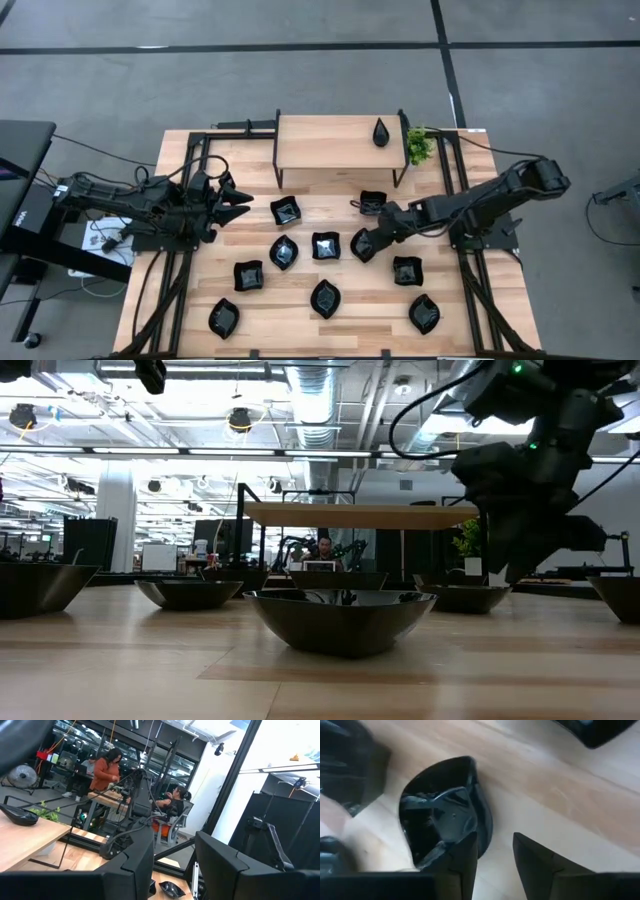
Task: Pick & Place Mini shaped plates
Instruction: Put the leaf-shaped plate on top of the shelf
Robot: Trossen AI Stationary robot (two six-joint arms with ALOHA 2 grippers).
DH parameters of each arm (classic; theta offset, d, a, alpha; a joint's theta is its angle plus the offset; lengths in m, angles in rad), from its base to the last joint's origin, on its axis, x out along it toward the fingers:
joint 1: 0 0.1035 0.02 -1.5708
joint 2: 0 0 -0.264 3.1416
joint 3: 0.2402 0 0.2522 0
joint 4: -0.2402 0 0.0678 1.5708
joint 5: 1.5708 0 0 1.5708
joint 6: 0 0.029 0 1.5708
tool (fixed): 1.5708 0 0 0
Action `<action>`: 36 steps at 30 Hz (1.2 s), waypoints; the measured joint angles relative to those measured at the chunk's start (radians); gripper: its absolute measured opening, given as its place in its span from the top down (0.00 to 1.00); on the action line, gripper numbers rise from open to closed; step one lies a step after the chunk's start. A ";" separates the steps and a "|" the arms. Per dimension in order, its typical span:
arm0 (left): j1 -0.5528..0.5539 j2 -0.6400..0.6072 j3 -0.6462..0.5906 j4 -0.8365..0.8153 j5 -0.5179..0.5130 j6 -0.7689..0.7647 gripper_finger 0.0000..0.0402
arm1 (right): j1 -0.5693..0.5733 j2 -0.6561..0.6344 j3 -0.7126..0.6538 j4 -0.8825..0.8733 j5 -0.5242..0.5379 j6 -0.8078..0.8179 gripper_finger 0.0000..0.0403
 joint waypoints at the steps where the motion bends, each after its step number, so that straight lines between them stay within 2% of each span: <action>1: 0.000 0.000 0.000 0.000 0.000 0.000 0.64 | -0.005 0.009 0.000 -0.001 -0.003 -0.002 0.71; 12: 0.000 0.000 0.000 0.000 -0.019 -0.001 0.64 | -0.033 0.116 -0.001 0.071 -0.047 -0.033 0.80; 36: 0.000 0.000 0.000 0.000 -0.019 -0.004 0.64 | -0.033 0.109 0.000 0.080 -0.050 -0.014 0.90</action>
